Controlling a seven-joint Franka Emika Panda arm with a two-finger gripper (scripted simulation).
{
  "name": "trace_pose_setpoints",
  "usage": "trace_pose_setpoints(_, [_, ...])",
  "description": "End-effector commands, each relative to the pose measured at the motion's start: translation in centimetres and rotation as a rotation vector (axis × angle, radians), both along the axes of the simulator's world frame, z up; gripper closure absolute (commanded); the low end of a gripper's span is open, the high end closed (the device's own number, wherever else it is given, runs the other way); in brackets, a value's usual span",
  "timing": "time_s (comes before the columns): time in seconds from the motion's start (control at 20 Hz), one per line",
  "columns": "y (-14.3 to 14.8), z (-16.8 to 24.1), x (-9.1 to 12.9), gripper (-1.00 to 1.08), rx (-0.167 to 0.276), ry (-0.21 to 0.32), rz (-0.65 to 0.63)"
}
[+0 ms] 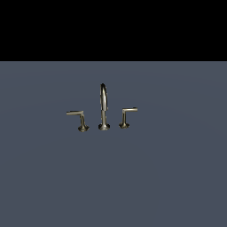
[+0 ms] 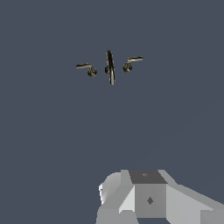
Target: Turn on the faucet by rotating a designated handle.
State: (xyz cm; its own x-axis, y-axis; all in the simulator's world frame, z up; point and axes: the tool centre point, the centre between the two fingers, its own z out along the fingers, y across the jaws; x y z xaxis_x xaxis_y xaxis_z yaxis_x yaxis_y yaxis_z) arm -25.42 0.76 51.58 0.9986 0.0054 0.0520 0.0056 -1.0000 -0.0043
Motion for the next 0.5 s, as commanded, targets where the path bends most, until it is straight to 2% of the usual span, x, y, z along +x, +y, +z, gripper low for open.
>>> trace_pose_setpoints(0.0, [0.0,0.0,0.0,1.08,0.0,0.0,0.0])
trace_pose_setpoints(0.45, [1.0,-1.2,0.4,1.08,0.001,0.001,-0.041])
